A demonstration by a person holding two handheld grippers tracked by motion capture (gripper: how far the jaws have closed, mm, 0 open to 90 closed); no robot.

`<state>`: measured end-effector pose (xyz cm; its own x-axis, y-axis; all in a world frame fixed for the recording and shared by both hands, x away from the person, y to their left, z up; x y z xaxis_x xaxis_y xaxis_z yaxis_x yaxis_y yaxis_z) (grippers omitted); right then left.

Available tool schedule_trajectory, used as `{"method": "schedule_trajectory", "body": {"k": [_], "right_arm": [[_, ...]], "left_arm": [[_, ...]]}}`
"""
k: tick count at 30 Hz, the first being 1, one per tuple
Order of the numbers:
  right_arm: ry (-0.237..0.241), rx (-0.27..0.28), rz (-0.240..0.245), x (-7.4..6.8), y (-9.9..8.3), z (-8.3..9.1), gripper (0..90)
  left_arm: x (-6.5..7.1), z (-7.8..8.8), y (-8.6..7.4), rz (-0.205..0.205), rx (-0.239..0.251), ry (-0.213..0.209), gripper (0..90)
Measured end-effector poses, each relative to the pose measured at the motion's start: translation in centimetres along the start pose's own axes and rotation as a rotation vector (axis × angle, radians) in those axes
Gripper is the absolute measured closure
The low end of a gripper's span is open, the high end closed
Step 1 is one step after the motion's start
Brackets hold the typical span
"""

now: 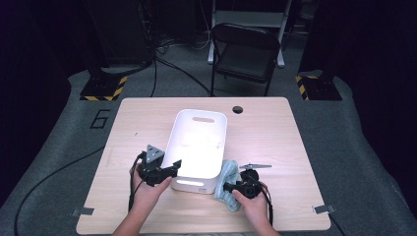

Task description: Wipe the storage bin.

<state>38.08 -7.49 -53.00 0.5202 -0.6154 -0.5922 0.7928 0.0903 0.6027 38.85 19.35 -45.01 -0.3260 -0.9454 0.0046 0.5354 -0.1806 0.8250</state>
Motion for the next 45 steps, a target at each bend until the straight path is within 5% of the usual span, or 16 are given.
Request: {"method": "schedule_trajectory", "body": {"k": [14,28,45], "right_arm": [[0.011,0.029,-0.017,1.2,1.6,-0.1,67.6],[0.051,0.129,0.163,-5.2,3.5,5.3,68.2],[0.077,0.184,0.234,-7.2,3.4,5.8,66.4]], "left_arm": [[-0.4,0.6,-0.3,0.055,0.018,-0.062,38.2],[0.1,0.1,-0.3,0.034,0.004,-0.022,38.4],[0.2,0.0,-0.2,0.036,-0.006,-0.014,40.2]]}}
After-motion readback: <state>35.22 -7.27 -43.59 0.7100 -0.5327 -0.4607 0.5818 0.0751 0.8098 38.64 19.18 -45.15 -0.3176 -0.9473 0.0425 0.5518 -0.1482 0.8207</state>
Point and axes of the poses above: each handheld gripper's, and its own axes: z roughly backward along the jaws, y roughly out of its top, x roughly to its right, the point moved 4 cm from there along -z, roughly forward along the jaws, and after that the axes turned 9 degrees about y, right-handed, at the moved point
